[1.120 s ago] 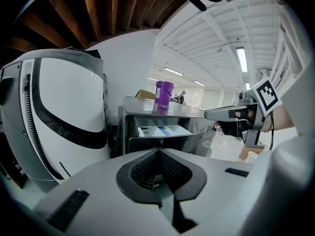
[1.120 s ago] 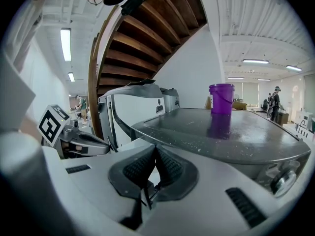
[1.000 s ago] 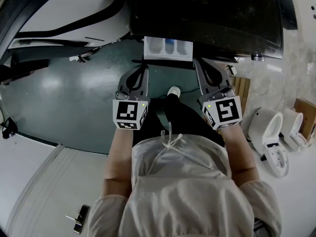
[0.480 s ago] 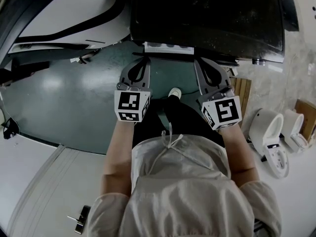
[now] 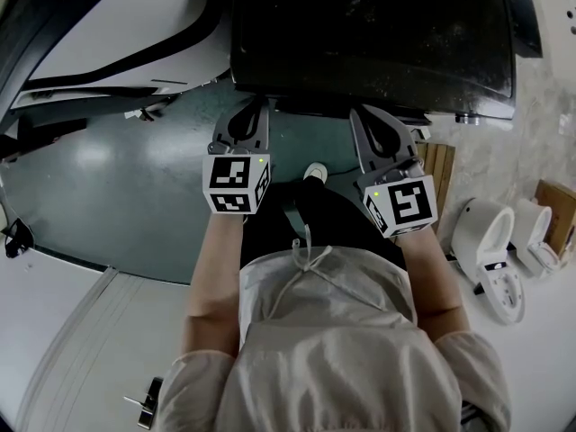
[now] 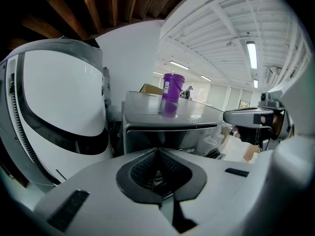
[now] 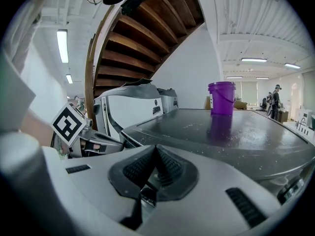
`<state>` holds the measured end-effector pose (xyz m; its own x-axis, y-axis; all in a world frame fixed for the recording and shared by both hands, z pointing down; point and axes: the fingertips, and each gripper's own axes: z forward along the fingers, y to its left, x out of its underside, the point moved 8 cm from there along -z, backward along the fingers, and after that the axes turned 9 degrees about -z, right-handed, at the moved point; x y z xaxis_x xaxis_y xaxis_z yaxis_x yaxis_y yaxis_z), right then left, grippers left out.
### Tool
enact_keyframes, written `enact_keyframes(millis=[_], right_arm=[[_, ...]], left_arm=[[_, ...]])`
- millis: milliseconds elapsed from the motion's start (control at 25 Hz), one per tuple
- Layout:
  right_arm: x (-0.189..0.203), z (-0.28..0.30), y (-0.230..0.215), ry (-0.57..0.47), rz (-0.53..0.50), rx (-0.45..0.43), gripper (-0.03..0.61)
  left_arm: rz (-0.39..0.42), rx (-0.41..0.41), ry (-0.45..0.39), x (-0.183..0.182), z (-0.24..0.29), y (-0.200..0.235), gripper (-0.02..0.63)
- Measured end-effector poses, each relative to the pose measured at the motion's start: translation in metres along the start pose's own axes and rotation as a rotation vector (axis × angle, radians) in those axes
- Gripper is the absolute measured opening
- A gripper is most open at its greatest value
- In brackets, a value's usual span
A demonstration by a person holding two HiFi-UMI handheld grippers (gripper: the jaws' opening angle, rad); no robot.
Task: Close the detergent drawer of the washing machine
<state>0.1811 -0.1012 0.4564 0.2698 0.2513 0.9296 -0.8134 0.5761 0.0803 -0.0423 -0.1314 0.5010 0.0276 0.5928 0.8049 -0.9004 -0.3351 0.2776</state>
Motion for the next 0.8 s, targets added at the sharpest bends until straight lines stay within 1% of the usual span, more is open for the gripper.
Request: enact_keyframes(millis=[120, 280, 480, 680, 800], right_arm=[[-0.002, 0.002, -0.005, -0.004, 0.001, 0.005, 0.005], [-0.003, 0.003, -0.012, 0.001, 0.001, 0.010, 0.005], [-0.002, 0.006, -0.017, 0.004, 0.009, 0.019, 0.005], [-0.001, 0.007, -0.018, 0.001, 0.011, 0.020, 0.005], [-0.003, 0.005, -0.016, 0.002, 0.000, 0.020, 0.005]], left_arm=[[-0.034, -0.005, -0.003, -0.003, 0.003, 0.001, 0.017], [-0.046, -0.016, -0.008, -0.002, 0.003, 0.000, 0.017], [-0.076, -0.011, -0.015, -0.003, 0.005, 0.001, 0.017], [-0.056, -0.018, 0.023, -0.006, 0.011, 0.002, 0.017], [-0.056, -0.007, 0.032, -0.006, 0.012, 0.002, 0.017]])
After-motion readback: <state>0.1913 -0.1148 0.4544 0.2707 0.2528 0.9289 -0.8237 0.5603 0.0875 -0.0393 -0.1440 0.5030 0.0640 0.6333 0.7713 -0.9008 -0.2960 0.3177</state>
